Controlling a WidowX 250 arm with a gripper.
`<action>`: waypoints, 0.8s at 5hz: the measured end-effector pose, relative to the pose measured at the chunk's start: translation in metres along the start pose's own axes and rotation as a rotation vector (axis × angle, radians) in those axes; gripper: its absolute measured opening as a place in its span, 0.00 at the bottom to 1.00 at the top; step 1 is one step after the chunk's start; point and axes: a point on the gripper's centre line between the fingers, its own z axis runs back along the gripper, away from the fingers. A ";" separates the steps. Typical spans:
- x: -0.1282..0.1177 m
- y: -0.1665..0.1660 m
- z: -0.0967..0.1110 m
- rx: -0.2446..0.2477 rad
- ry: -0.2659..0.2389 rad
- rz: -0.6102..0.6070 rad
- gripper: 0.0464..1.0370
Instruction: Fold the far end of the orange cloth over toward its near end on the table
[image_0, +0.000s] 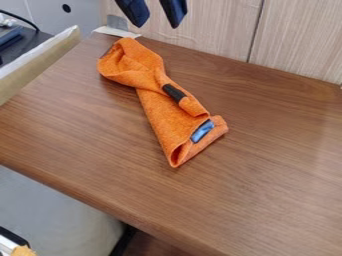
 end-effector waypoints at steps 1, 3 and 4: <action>-0.003 0.003 -0.009 -0.006 0.032 0.012 0.96; 0.021 0.033 -0.010 0.036 0.052 0.091 0.96; 0.035 0.062 -0.021 0.083 0.048 0.157 0.96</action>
